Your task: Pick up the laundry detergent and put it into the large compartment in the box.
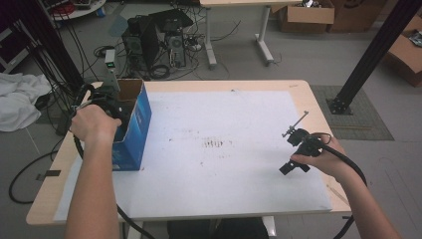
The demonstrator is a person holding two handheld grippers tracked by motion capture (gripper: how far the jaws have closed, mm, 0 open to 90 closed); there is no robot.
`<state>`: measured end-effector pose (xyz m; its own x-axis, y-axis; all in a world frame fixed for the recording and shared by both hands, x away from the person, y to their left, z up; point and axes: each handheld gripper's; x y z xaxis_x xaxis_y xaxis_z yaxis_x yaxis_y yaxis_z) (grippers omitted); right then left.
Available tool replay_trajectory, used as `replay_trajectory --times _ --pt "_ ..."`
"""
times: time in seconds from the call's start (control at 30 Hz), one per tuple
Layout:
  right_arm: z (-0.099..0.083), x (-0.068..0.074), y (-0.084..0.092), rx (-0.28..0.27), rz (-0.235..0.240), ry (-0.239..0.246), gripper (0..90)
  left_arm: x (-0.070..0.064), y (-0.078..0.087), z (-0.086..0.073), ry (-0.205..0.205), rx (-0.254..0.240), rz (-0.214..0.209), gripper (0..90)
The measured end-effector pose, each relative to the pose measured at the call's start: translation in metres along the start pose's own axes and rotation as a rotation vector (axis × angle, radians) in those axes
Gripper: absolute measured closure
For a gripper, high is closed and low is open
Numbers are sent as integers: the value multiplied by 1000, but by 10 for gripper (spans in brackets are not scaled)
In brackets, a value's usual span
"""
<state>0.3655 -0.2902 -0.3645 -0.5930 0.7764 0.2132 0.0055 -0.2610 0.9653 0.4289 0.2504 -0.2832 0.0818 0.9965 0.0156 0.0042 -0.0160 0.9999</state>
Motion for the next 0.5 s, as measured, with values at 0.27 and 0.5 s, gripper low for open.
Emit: replay_trajectory --times 0.27,0.5 --pt "-1 0 0 3 2 -2 196 -3 0 1 -7 4 13 355" --pt "-1 0 1 1 3 -1 196 -4 4 0 -6 -1 22 341"
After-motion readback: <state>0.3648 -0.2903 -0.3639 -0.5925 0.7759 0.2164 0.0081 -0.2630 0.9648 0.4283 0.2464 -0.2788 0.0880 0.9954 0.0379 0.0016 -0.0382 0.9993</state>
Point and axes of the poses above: each handheld gripper's, and its own axes: y roughly backward along the jaws, z roughly out of its top, x roughly to its left, and after that the axes turned 8 degrees about -y, right-handed
